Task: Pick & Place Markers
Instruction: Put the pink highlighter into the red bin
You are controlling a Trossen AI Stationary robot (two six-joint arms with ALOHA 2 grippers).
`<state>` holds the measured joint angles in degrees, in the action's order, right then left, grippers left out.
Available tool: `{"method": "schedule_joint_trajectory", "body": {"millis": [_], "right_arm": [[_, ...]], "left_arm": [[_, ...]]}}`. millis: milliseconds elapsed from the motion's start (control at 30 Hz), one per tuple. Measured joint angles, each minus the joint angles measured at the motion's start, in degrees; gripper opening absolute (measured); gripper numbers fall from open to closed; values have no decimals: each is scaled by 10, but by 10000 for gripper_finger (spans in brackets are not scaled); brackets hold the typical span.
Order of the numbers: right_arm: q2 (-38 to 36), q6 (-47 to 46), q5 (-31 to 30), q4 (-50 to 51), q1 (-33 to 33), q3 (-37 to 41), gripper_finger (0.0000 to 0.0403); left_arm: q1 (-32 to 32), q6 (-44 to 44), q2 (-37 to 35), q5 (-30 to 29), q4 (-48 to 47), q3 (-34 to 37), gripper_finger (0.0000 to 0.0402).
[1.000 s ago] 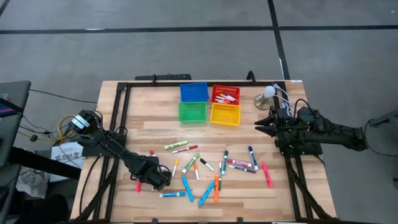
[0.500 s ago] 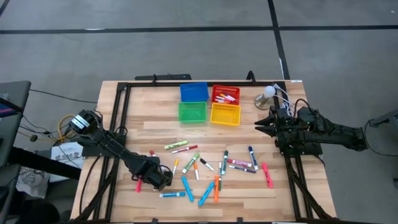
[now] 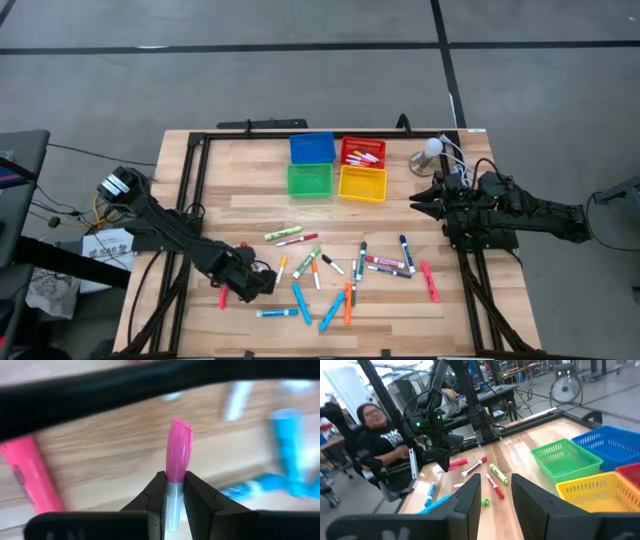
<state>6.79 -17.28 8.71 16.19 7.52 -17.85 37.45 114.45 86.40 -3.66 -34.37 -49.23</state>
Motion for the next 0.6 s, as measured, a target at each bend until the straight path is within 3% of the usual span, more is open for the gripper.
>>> {"method": "schedule_joint_trajectory", "body": {"millis": [367,600], "right_arm": [[0,-25,-1,-76,0,0,98],[0,-21,-75,-130,1,0,98]], "left_arm": [[-26,-60,-131,-224,31,-1,56],[-105,-216,-144,-263,168,-1,57]]}}
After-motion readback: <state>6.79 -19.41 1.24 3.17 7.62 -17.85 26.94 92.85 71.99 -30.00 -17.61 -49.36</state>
